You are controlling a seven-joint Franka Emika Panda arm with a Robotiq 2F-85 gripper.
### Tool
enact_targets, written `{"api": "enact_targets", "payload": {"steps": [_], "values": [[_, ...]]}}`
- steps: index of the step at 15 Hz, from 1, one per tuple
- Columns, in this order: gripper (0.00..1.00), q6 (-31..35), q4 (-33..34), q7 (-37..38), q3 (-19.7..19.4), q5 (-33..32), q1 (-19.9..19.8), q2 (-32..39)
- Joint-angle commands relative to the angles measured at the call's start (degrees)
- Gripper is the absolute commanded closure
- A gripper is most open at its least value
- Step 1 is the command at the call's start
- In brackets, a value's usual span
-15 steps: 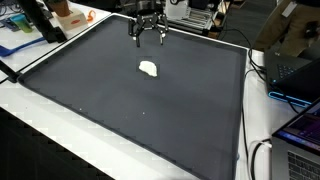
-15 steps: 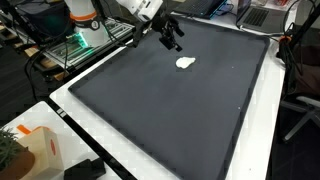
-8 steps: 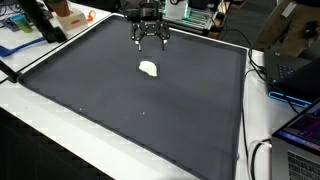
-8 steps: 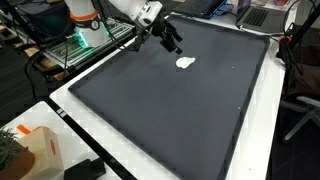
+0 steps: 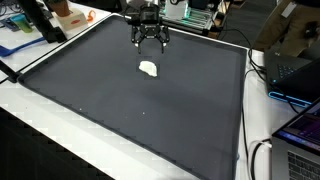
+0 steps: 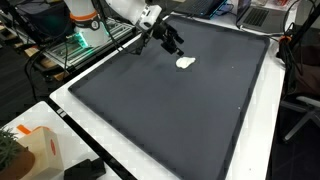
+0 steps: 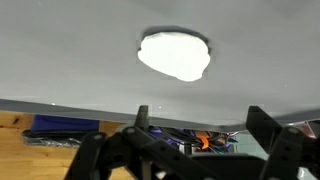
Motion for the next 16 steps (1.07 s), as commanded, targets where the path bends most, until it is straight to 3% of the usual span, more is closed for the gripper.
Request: {"api": "enact_targets", "payload": {"steps": [1, 6, 7, 8, 9, 12, 13, 16], "values": [[0.0, 0.1, 1.0, -2.0, 1.2, 0.9, -0.9, 0.5], [0.0, 1.7, 1.7, -1.4, 2.3, 1.2, -0.9, 0.9], [0.0, 4.5, 1.9, -2.4, 8.0, 2.3, -6.0, 0.3], [0.0, 6.6, 1.8, -2.1, 9.0, 3.0, -6.0, -0.3], [0.0, 8.9, 2.0, -2.3, 5.9, 4.8, -1.6, -0.5], [0.0, 15.1, 3.3, -2.6, 6.6, 8.2, 0.4, -1.6], [0.0, 17.1, 4.4, 0.7, 5.3, 5.1, 1.2, -2.4], [0.0, 22.4, 7.7, 1.2, 4.6, 5.0, 3.0, -2.7]]}}
